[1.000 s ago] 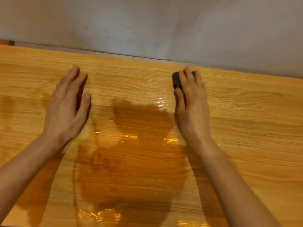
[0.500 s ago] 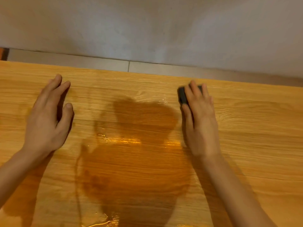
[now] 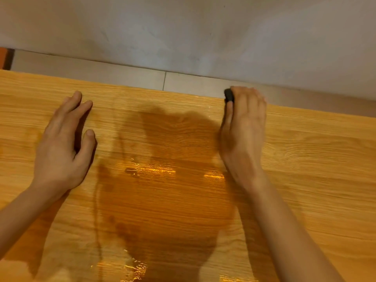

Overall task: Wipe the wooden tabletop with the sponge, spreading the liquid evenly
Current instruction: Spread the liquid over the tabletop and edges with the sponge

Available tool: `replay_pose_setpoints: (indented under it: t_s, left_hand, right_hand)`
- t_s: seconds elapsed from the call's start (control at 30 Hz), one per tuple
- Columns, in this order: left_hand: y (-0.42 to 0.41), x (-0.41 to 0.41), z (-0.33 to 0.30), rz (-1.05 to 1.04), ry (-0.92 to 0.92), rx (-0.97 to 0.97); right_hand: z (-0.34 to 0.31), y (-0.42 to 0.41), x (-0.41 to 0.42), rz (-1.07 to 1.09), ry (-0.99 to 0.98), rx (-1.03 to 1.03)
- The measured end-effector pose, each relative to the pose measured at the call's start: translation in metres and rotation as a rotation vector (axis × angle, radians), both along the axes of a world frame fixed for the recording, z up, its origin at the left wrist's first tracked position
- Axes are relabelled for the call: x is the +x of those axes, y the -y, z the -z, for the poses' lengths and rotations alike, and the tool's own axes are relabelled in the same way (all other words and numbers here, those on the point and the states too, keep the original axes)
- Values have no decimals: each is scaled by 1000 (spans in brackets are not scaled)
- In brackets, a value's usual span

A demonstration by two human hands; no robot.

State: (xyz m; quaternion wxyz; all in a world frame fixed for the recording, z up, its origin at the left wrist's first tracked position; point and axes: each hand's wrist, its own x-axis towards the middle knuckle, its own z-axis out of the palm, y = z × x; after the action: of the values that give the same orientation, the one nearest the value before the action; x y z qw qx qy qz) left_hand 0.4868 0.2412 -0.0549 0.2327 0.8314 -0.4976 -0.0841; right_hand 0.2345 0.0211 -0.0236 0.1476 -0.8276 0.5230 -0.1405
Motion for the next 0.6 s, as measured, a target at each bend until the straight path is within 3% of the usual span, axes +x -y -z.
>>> replay_pose_setpoints:
  t_s: [0.13, 0.23, 0.4, 0.6]
  left_hand:
    - [3, -7, -11, -19, -61, 31]
    - [4, -9, -16, -13, -57, 30]
    - [3, -8, -10, -20, -44, 17]
    - [5, -8, -7, -1, -57, -39]
  right_hand:
    - [6, -20, 62, -118, -54, -118]
    - [0, -5, 38, -259, -21, -41]
    - [-15, 31, -29, -43, -48, 4]
    - [-13, 6, 48, -144, -113, 91]
